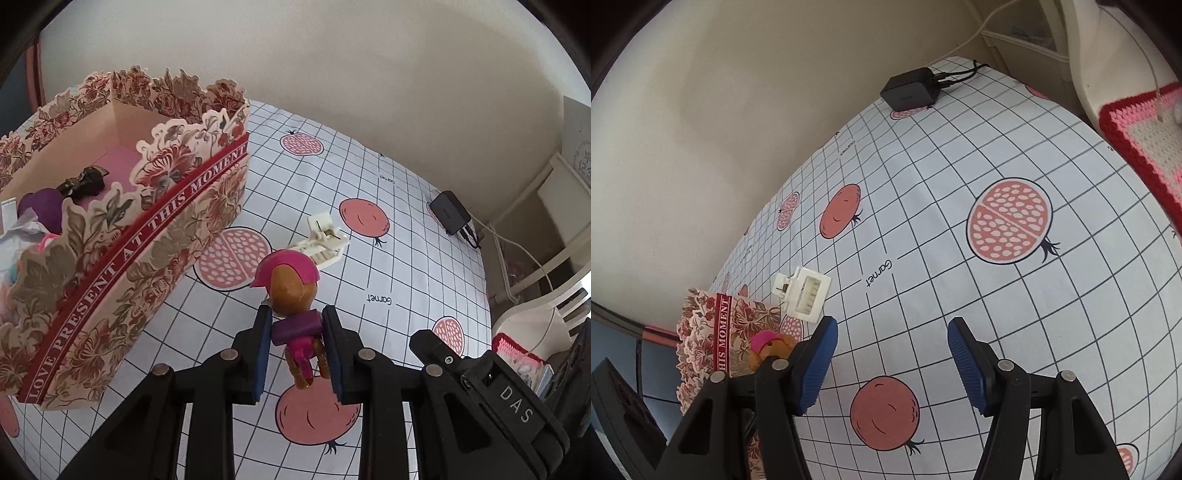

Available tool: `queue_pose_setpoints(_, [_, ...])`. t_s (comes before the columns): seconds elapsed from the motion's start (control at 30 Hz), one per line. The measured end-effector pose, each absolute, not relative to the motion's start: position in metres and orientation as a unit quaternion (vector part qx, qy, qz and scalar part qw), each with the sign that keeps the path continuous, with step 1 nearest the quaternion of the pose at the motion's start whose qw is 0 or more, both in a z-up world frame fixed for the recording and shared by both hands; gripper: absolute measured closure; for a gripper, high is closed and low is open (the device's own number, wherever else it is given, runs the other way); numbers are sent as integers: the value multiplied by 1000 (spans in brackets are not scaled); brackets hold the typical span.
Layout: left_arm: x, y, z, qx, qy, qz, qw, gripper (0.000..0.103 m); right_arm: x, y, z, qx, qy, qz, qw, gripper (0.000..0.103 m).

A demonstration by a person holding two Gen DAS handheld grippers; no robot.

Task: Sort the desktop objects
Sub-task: 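Close the left tool on the doll while the right tool grasps the white clip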

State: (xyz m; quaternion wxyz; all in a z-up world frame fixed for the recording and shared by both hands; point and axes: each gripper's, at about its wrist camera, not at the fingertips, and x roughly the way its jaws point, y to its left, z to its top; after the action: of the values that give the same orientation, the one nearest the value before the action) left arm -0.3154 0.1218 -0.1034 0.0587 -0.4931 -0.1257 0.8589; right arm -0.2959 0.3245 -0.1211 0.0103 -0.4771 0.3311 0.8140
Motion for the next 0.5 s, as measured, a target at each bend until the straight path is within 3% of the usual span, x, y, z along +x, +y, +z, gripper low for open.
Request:
queue_pose_setpoints(0.17, [-321, 109, -115, -512, -145, 845, 48, 74, -302, 309, -118, -485, 321, 813, -31, 37])
queue_pose_setpoints(0.5, [-328, 80, -129, -524, -182, 832, 24, 74, -334, 272, -101, -485, 139, 858, -95, 37])
